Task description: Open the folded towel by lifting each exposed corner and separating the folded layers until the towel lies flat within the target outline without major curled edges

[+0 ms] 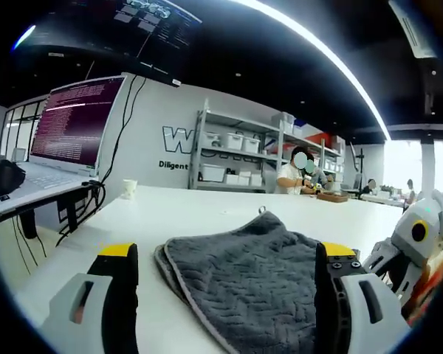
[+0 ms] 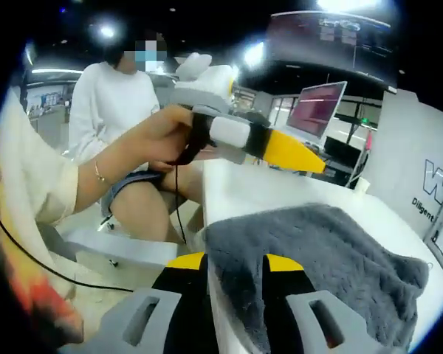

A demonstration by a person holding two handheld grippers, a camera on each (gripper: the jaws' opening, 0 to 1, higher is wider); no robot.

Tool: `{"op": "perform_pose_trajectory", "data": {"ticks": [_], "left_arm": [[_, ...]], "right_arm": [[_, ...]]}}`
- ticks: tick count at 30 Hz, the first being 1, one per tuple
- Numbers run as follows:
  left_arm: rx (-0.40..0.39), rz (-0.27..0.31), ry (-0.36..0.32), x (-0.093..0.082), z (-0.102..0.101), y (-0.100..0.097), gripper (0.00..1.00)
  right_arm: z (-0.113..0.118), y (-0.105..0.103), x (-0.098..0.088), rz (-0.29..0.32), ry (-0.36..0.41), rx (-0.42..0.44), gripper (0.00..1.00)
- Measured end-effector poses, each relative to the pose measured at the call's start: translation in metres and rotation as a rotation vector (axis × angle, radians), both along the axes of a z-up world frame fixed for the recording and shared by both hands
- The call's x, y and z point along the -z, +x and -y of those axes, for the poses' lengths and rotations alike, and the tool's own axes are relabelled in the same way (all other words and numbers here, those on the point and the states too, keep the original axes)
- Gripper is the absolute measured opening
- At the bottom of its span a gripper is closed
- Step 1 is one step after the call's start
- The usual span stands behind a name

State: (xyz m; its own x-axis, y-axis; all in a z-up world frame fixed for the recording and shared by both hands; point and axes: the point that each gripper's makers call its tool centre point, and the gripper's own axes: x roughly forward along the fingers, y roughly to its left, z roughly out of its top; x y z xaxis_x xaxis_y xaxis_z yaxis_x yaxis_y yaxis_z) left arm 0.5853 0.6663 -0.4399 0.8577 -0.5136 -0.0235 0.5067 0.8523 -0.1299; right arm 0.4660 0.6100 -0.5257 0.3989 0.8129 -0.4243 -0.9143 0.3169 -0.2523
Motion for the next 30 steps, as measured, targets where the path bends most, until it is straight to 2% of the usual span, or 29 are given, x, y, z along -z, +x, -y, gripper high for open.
{"op": "perform_pose_trajectory", "data": {"ticks": [5, 10, 12, 14, 20, 21, 24, 26, 30], "left_arm": [[-0.006, 0.0, 0.0, 0.0, -0.002, -0.001, 0.99], [0.0, -0.001, 0.005, 0.001, -0.001, -0.002, 0.99], [0.002, -0.005, 0.007, 0.003, 0.0, -0.002, 0.99], [0.003, -0.008, 0.005, 0.004, 0.0, -0.001, 0.99], [-0.001, -0.01, 0.006, 0.005, -0.001, -0.001, 0.99], [0.0, -0.011, 0.007, 0.005, 0.0, -0.001, 0.99], [0.002, -0.009, 0.006, 0.005, 0.0, -0.001, 0.99], [0.006, -0.007, 0.006, 0.004, 0.0, -0.001, 0.99], [0.014, 0.0, 0.011, 0.003, 0.003, -0.003, 0.99]], "right_arm": [[-0.016, -0.005, 0.01, -0.005, -0.026, -0.026, 0.18], [-0.02, 0.0, 0.021, 0.008, -0.071, -0.015, 0.11], [-0.019, 0.0, 0.021, -0.023, -0.049, -0.003, 0.08], [-0.017, 0.004, 0.018, -0.032, -0.032, 0.023, 0.0], [-0.015, 0.008, 0.012, -0.113, 0.039, 0.045, 0.0], [-0.015, 0.008, 0.01, -0.144, 0.07, 0.05, 0.0], [-0.011, 0.014, 0.003, -0.183, 0.134, 0.081, 0.0], [-0.005, 0.023, -0.003, -0.181, 0.167, 0.111, 0.0], [0.013, 0.048, -0.018, -0.131, 0.223, 0.196, 0.0]]}}
